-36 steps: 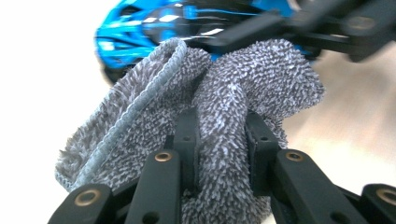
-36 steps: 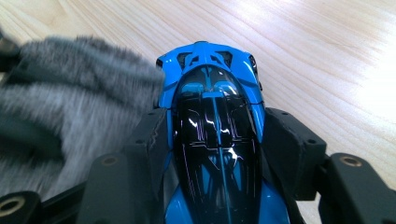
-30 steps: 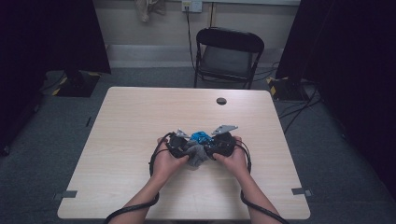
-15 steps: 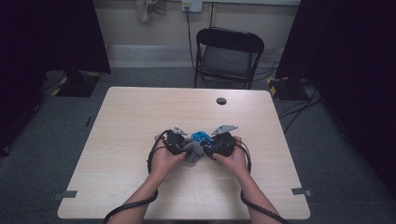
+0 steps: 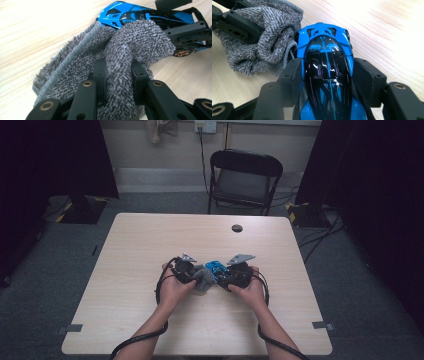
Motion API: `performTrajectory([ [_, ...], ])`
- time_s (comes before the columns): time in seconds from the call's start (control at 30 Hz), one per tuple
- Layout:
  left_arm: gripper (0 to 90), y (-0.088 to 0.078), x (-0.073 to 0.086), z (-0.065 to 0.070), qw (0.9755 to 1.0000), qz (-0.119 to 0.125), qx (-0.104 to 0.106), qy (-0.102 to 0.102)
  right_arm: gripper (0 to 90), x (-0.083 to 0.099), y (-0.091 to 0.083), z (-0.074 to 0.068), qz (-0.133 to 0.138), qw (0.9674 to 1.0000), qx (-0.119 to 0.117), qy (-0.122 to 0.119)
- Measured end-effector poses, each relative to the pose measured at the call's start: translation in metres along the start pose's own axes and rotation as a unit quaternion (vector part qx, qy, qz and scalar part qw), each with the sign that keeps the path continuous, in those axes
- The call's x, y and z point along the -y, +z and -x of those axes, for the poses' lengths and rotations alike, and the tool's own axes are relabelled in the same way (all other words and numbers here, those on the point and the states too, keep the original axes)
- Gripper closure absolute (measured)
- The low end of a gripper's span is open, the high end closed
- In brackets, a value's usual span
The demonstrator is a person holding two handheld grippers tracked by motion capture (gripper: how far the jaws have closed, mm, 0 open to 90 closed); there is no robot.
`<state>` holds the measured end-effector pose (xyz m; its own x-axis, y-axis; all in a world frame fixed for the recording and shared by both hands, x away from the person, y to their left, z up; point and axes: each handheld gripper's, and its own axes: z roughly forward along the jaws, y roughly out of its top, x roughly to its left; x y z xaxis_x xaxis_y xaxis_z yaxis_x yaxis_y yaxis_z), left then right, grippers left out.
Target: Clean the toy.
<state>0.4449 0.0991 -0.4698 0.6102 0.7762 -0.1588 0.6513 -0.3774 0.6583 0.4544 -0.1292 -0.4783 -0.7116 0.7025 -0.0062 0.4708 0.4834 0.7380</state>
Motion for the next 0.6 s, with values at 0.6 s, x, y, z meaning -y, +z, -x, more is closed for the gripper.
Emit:
performTrajectory([
  [0.6, 70.9, 0.0, -0.001, -0.02, 0.9988, 0.015, -0.042, -0.022, 41.6, 0.0, -0.001, 0.0, 0.0, 1.0, -0.001, 0.002],
])
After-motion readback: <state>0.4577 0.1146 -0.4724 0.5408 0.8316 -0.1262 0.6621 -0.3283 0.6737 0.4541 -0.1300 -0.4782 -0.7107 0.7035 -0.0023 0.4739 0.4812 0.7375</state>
